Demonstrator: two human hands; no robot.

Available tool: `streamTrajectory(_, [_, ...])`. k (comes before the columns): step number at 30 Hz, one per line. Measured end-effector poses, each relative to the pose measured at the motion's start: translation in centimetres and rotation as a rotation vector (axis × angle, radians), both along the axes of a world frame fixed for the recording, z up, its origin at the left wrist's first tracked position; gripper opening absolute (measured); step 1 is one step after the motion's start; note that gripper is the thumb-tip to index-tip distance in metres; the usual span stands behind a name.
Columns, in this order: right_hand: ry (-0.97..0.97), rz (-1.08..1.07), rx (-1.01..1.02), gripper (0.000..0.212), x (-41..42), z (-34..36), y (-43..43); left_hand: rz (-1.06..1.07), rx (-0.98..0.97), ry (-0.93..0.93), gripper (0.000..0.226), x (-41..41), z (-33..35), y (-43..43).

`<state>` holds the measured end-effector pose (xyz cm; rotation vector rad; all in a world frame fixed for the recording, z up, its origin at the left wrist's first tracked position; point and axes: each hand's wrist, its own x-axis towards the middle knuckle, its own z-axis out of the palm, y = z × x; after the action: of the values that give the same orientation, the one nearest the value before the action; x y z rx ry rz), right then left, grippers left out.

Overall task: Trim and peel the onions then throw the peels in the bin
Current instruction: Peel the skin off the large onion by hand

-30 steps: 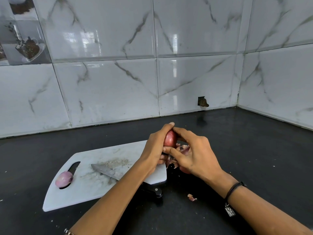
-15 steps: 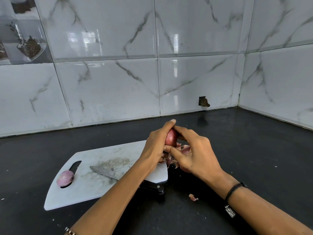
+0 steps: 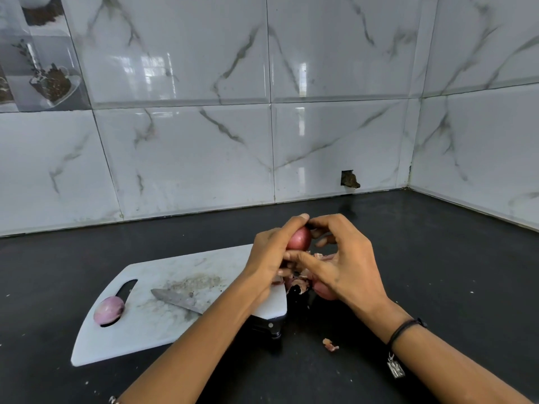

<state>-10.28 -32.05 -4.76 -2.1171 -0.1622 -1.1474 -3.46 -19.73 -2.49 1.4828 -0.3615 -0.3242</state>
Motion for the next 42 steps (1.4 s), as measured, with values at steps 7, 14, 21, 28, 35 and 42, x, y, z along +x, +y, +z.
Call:
streamTrajectory(7, [-0.021,0.067,-0.006,0.054,-0.1,0.1,0.2,-0.062,-0.11,0.119,0.033,-0.3,0.6,0.6])
streamTrajectory(14, [-0.046,0.109,-0.112,0.053,-0.3,0.3,0.8,-0.049,-0.186,0.127,0.034,-0.2,0.6,0.6])
streamTrajectory(21, [-0.039,0.106,-0.151,0.048,-0.4,0.2,0.8,-0.013,-0.144,0.074,0.03,0.1,0.5,0.6])
streamTrajectory(28, [-0.045,0.134,-0.145,0.046,-0.4,0.2,0.7,0.021,-0.121,0.087,0.035,0.3,0.4,0.2])
streamTrajectory(35, [-0.019,0.14,-0.159,0.033,-0.2,-0.2,0.9,0.02,-0.126,0.067,0.026,0.3,0.5,0.5])
streamTrajectory(42, [-0.07,0.096,-0.141,0.047,-0.7,0.2,1.3,0.029,-0.099,0.018,0.035,0.3,1.2,0.4])
